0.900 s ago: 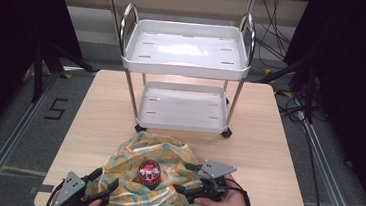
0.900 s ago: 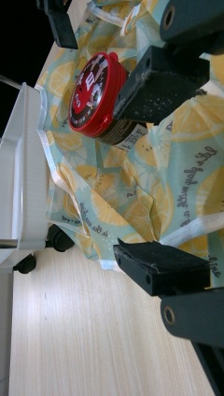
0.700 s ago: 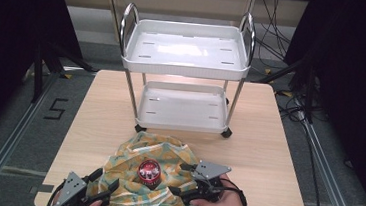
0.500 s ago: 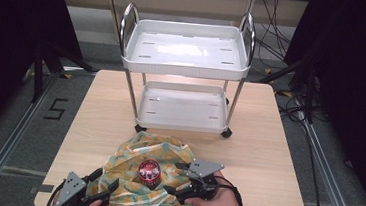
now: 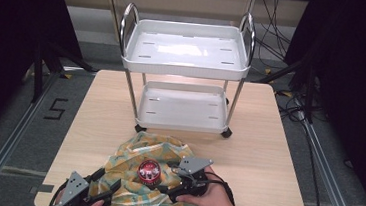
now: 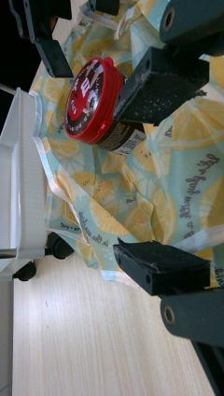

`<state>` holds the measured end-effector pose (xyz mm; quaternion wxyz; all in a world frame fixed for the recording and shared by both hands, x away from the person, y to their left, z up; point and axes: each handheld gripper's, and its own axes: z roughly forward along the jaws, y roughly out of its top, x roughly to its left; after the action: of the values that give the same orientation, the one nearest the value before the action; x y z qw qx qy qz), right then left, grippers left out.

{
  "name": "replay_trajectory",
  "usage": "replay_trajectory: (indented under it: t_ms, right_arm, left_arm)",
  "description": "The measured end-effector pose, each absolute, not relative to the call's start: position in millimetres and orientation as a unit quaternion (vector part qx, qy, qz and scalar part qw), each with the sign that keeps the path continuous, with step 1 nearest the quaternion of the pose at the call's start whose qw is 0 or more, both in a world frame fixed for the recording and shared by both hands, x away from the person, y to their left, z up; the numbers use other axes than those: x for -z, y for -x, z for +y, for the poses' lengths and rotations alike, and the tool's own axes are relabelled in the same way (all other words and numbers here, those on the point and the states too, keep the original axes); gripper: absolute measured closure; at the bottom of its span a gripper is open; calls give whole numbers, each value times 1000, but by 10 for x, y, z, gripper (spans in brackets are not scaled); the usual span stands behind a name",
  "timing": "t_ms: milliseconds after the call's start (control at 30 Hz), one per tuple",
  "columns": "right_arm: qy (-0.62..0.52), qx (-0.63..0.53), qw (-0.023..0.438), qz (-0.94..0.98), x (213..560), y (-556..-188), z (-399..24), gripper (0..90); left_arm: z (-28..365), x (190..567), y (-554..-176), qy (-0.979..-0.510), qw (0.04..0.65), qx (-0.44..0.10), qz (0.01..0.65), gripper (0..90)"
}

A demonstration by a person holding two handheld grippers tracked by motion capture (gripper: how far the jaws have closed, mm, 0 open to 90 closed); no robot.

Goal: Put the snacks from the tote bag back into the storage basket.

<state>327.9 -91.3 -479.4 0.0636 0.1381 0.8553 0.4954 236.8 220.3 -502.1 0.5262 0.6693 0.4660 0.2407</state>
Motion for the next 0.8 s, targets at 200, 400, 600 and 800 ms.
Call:
replay_trajectory:
  t_ms: [200,400,600,800]
  right_arm:
    - [-132,-490,57,860,4827,-3300,-801,203]
    - [-139,-490,59,859,4868,-3360,-696,196]
    - [-154,-484,50,860,4944,-3420,-641,189]
    - [-144,-479,59,864,4990,-3462,-539,181]
  left_arm:
    - [2195,5024,-2378,-670,530,-240,462,294]
    - [2198,5025,-2377,-671,530,-239,461,295]
    - [2201,5022,-2376,-671,529,-238,461,297]
    - [2198,5024,-2377,-670,530,-238,462,298]
